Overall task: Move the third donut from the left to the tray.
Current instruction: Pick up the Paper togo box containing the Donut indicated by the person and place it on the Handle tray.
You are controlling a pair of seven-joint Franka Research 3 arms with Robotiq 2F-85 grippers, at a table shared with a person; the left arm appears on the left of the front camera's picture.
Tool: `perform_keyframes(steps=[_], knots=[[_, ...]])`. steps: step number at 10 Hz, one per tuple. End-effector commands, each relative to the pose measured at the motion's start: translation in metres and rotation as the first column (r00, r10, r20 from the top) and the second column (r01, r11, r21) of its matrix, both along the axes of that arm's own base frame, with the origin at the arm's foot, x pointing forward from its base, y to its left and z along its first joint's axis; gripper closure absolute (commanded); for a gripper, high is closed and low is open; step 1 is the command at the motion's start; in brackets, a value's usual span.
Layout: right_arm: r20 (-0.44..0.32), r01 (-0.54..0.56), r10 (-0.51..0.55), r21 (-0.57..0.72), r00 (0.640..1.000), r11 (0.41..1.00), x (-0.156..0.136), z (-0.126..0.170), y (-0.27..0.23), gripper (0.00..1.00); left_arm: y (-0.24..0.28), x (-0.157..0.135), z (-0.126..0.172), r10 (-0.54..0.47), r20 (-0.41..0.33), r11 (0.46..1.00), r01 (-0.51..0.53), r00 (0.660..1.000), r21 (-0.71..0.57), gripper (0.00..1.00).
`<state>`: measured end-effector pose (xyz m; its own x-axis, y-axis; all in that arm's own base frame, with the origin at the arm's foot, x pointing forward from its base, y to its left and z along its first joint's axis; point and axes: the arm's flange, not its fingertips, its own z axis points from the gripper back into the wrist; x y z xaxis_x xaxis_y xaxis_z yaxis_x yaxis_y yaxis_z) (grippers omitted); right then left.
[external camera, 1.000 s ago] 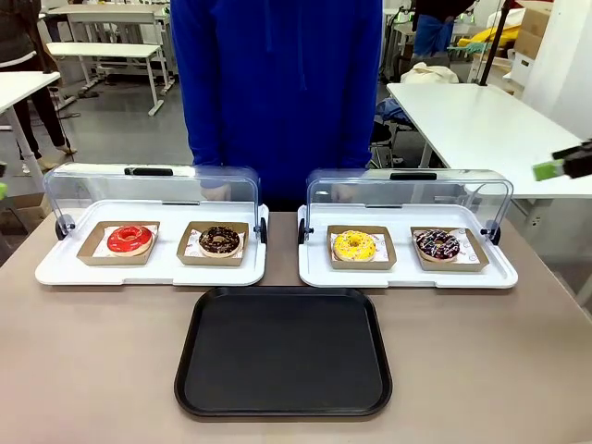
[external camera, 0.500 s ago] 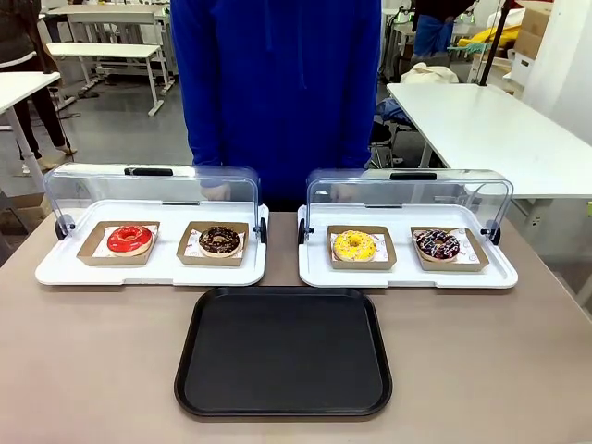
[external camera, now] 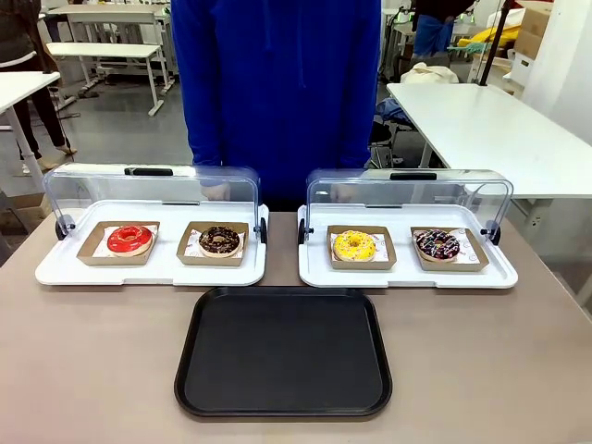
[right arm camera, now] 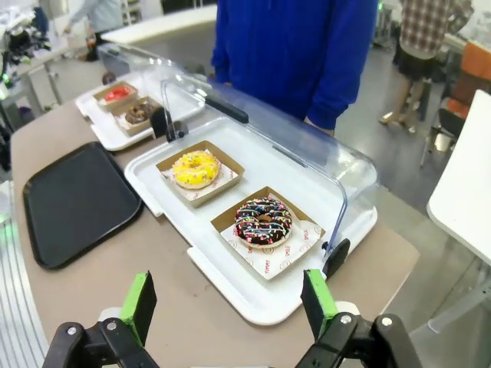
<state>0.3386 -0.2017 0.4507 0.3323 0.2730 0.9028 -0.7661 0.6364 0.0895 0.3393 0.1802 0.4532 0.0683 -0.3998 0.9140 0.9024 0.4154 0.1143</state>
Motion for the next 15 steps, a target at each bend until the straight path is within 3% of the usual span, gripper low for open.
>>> perform_keyframes(steps=[1, 15], knots=[[0.038, -0.022, 0.021, 0.024, 0.999, 0.999, 0.0023, -0.0016, -0.0056, 0.00, 0.0033, 0.0022, -0.0019, -0.020, 0.041, 0.999, 0.021, 0.999, -0.028, 0.00], [0.018, -0.009, 0.008, 0.028, 1.000, 1.000, 0.0000, -0.0017, -0.0033, 0.00, 0.0009, -0.0021, -0.0020, -0.009, 0.014, 1.000, 0.010, 1.000, -0.024, 0.00]])
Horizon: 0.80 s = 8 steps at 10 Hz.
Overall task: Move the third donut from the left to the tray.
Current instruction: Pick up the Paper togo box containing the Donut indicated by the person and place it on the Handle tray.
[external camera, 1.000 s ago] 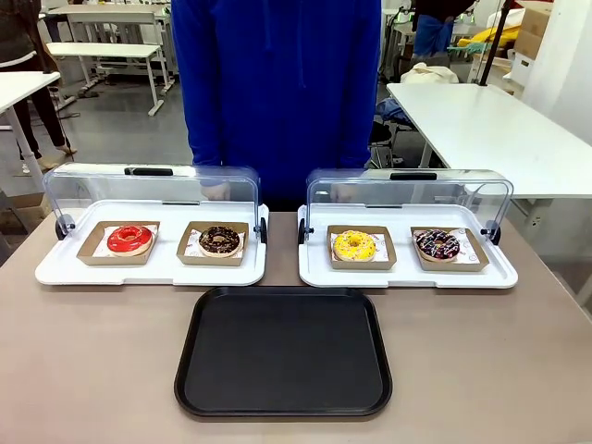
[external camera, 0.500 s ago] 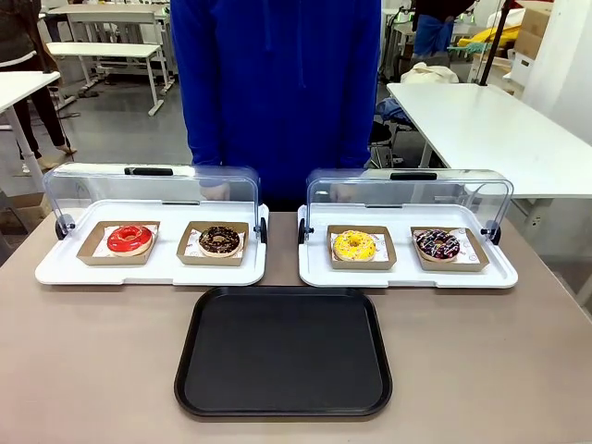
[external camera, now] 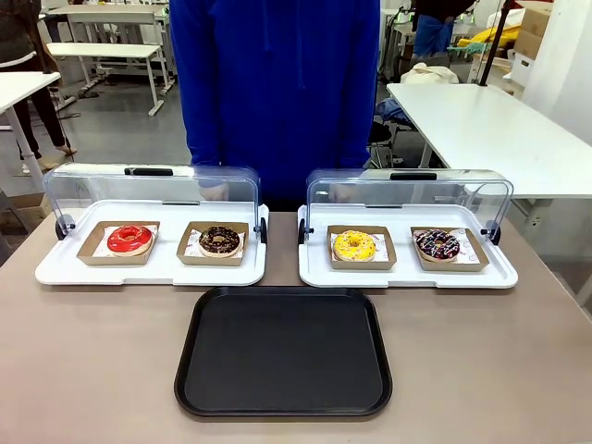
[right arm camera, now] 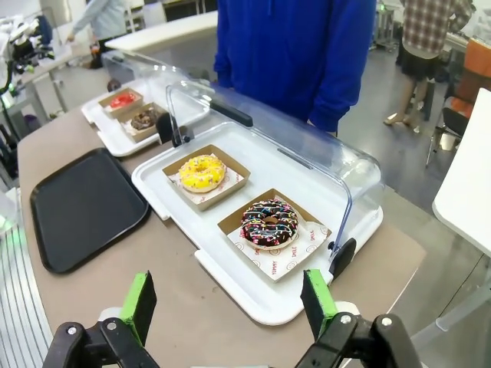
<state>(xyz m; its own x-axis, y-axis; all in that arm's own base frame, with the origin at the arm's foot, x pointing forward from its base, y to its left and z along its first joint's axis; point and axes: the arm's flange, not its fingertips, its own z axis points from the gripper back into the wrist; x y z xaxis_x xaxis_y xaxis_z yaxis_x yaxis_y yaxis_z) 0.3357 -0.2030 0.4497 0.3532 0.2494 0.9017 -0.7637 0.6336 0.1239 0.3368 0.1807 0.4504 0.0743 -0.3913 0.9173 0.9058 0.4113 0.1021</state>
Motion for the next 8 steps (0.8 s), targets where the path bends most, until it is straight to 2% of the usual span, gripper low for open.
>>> perform_keyframes(steps=[1, 8], knots=[[0.041, -0.008, 0.008, 0.002, 0.999, 1.000, 0.0030, -0.0007, -0.0020, 0.00, 0.0004, 0.0004, 0.0007, -0.003, 0.023, 1.000, 0.004, 1.000, -0.014, 0.00], [0.041, -0.008, 0.008, 0.002, 0.999, 1.000, 0.0030, -0.0007, -0.0020, 0.00, 0.0004, 0.0004, 0.0007, -0.003, 0.023, 1.000, 0.004, 1.000, -0.014, 0.00]])
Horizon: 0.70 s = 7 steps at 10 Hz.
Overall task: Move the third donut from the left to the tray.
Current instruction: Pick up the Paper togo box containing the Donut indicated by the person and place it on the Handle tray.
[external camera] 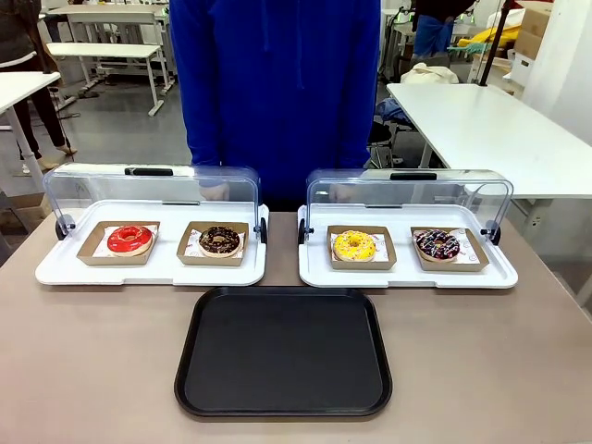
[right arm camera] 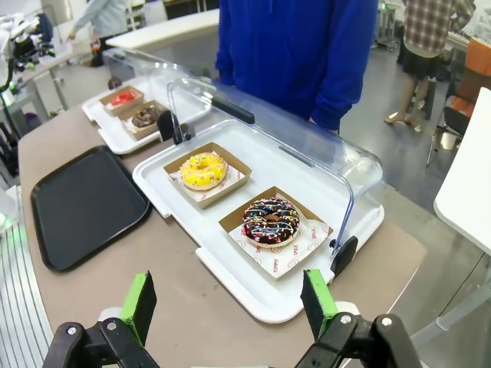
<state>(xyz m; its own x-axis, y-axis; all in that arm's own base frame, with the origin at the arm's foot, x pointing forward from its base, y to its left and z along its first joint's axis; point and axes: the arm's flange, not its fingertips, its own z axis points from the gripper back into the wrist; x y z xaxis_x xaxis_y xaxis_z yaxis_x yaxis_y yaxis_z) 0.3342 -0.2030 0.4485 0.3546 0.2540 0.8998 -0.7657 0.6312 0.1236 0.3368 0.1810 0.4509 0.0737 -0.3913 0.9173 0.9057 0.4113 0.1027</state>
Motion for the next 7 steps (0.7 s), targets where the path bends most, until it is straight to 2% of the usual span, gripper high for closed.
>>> perform_keyframes(steps=[1, 7], knots=[[0.044, -0.004, 0.004, 0.005, 0.999, 1.000, 0.0044, 0.0005, -0.0020, 0.00, 0.0001, 0.0004, 0.0003, -0.003, 0.023, 1.000, 0.004, 1.000, -0.014, 0.00], [0.044, -0.004, 0.004, 0.005, 0.999, 1.000, 0.0044, 0.0005, -0.0020, 0.00, 0.0001, 0.0004, 0.0003, -0.003, 0.023, 1.000, 0.004, 1.000, -0.014, 0.00]])
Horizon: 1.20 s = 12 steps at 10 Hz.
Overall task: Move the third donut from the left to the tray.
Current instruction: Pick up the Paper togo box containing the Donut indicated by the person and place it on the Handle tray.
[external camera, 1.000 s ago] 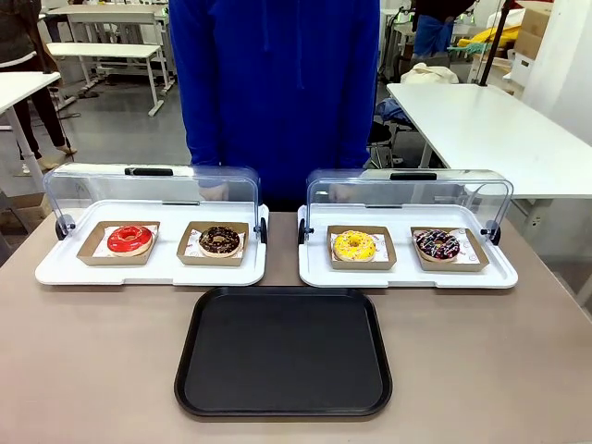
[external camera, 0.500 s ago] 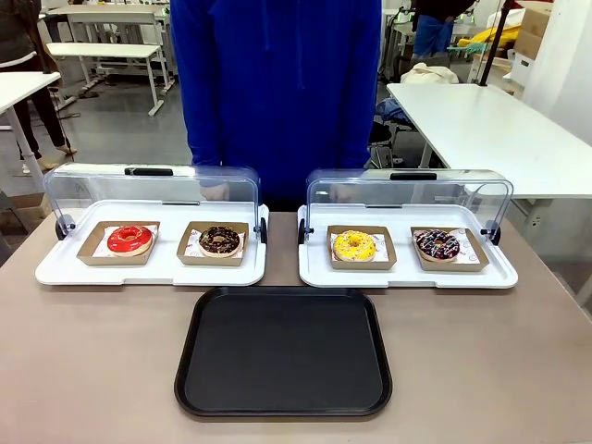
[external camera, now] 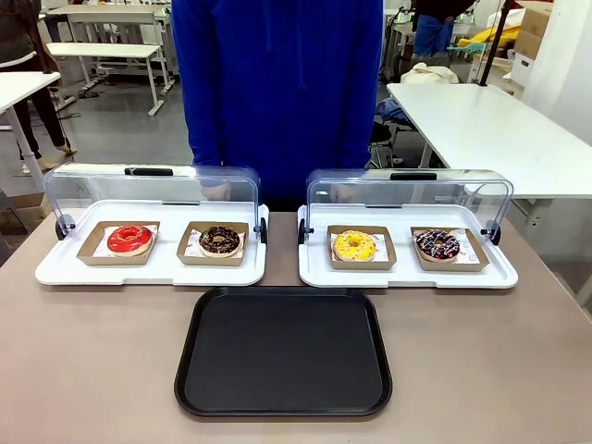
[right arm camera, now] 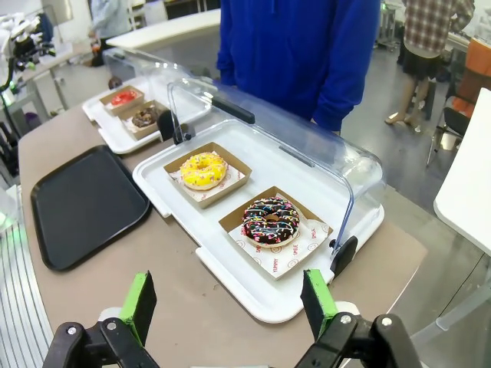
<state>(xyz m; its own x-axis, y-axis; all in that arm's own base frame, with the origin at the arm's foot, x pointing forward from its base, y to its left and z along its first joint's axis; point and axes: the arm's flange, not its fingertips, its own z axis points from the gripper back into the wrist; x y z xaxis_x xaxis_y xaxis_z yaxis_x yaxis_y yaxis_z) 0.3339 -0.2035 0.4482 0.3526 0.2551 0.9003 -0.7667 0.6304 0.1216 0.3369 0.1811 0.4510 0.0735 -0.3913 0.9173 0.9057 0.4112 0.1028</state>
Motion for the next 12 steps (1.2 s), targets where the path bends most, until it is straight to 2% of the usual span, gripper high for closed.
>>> perform_keyframes(steps=[1, 12], knots=[[0.042, -0.003, 0.003, 0.006, 0.999, 1.000, 0.0047, 0.0008, -0.0015, 0.00, 0.0000, 0.0004, 0.0002, -0.003, 0.022, 1.000, 0.004, 1.000, -0.014, 0.00], [0.042, -0.003, 0.003, 0.006, 0.999, 1.000, 0.0047, 0.0008, -0.0015, 0.00, 0.0000, 0.0004, 0.0002, -0.003, 0.022, 1.000, 0.004, 1.000, -0.014, 0.00]])
